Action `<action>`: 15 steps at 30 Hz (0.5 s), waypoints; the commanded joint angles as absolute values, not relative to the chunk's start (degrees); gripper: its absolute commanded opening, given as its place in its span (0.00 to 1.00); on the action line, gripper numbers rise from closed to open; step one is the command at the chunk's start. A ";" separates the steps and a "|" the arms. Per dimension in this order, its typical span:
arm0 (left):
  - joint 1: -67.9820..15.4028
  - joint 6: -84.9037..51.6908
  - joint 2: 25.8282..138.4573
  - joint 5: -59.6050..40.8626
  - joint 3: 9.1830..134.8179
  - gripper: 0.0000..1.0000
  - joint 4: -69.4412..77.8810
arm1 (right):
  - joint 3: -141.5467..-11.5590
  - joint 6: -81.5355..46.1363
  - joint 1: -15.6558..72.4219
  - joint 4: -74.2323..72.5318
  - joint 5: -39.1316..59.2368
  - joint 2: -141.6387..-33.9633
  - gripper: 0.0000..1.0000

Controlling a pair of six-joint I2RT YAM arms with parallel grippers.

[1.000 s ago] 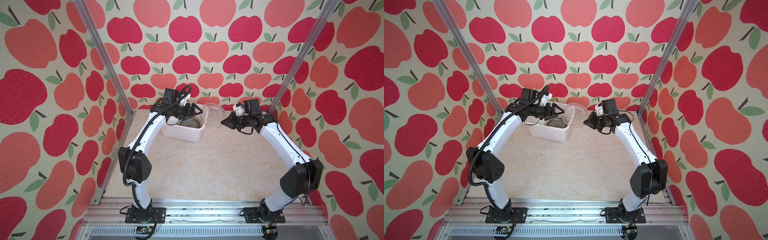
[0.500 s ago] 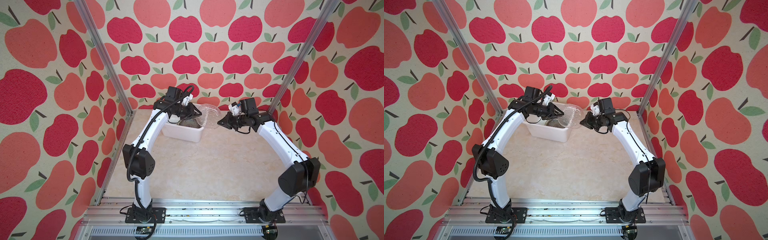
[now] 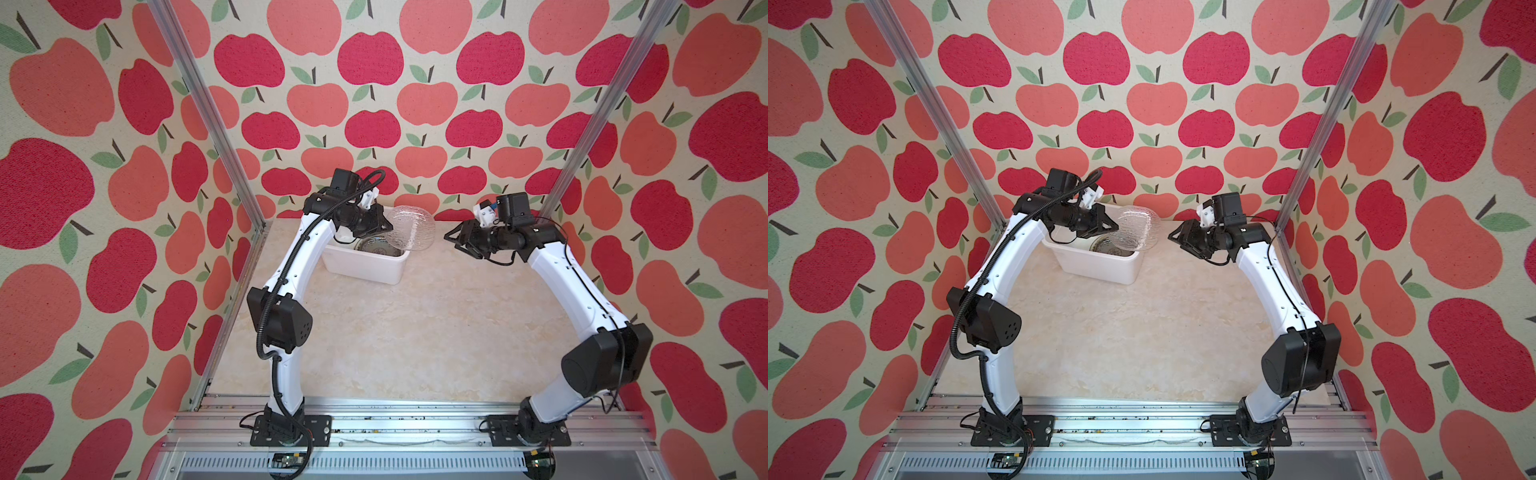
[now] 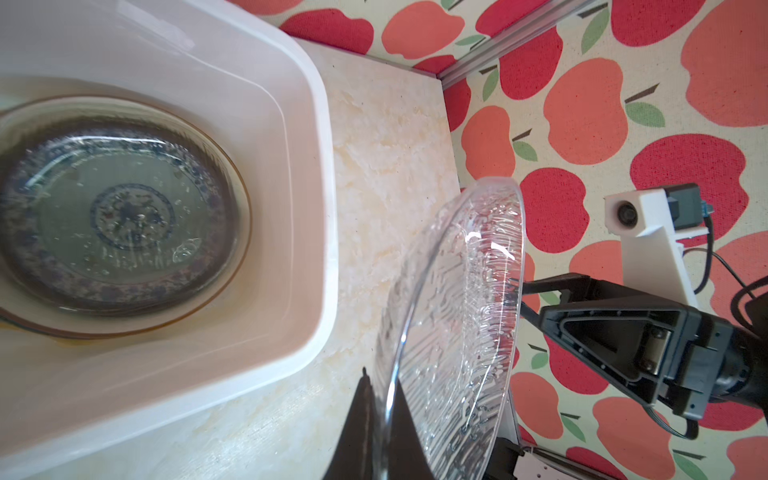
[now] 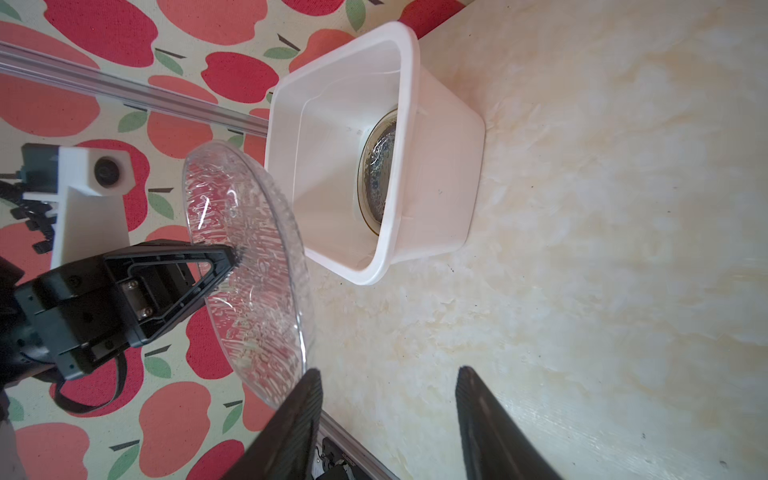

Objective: Place the plates into the plastic bin on the countertop
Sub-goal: 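Grip the clear plate with left gripper over the bin while right opens and withdraws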

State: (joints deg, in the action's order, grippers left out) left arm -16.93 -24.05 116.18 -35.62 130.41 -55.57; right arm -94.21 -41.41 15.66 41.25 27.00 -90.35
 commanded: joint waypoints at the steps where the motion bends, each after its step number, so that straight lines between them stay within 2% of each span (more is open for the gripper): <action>1: -13.60 -19.84 119.12 -28.46 133.60 0.00 -57.56 | -92.77 -38.88 13.11 46.21 26.63 -85.88 0.55; 5: -12.29 -14.12 124.37 -22.12 139.04 0.00 -60.38 | -90.71 -38.15 11.22 48.42 28.19 -84.38 0.55; 10: -11.96 -12.13 131.24 -19.78 145.92 0.00 -63.00 | -88.42 -39.00 11.01 48.05 29.09 -83.65 0.55; 15: -12.39 -11.45 134.79 -18.52 146.90 0.00 -62.89 | -86.59 -40.18 11.01 46.52 29.87 -83.63 0.54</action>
State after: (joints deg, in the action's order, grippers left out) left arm -12.05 -13.58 134.15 -20.84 144.20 -61.10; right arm -87.42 -40.10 11.22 46.15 28.42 -84.16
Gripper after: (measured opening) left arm 0.078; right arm 0.538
